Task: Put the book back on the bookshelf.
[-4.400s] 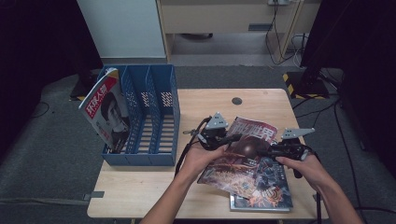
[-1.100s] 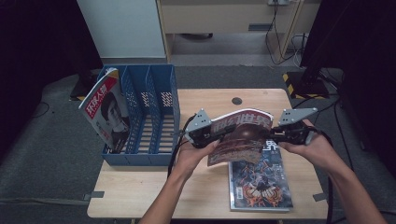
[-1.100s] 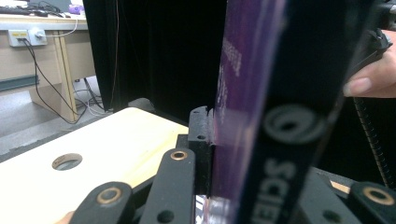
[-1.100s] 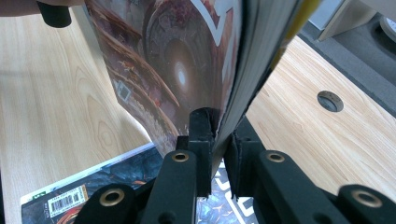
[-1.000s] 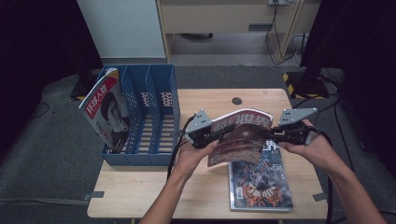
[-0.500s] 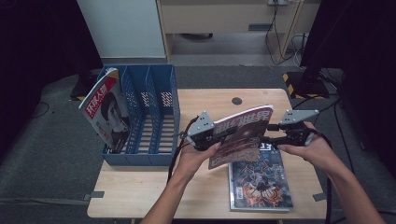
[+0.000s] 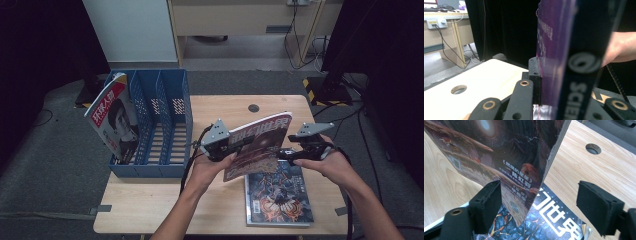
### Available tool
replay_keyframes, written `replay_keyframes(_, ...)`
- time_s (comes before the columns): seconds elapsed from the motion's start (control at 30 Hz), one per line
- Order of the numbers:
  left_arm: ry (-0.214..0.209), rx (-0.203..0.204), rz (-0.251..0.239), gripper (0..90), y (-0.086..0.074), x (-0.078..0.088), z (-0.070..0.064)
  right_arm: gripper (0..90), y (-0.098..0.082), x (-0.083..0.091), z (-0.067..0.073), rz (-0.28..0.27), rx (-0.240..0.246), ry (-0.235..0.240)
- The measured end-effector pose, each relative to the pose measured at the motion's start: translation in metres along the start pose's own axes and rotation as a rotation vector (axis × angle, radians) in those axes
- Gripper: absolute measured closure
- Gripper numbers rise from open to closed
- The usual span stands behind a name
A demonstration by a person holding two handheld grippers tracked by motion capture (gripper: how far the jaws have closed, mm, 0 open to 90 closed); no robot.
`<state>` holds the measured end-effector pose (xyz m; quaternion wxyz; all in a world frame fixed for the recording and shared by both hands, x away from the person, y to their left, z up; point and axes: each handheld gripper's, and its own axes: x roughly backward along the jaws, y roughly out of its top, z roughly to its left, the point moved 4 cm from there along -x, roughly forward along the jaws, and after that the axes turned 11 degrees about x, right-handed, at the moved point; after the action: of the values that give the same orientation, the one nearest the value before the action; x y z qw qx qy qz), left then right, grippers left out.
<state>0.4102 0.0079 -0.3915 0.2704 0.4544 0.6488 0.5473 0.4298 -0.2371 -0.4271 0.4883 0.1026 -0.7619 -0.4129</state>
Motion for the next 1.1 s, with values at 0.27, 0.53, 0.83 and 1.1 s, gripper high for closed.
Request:
replay_keyframes(0.27,0.006,0.002,0.001,83.7,0.000,0.000,-0.001,15.5,-0.007,0.000,0.006,0.015,0.000,-0.014)
replay_keyframes(0.53,0.010,0.031,-0.002,83.7,0.001,0.001,0.000,15.3,-0.030,-0.006,0.017,0.043,-0.052,-0.055)
replay_keyframes(0.83,0.017,0.045,-0.002,83.7,0.002,-0.001,0.002,13.8,-0.064,-0.019,0.028,0.085,-0.104,-0.084)
replay_keyframes(1.1,0.014,0.058,-0.017,83.8,0.012,0.001,0.002,12.8,-0.071,-0.029,0.038,0.029,-0.139,-0.109)
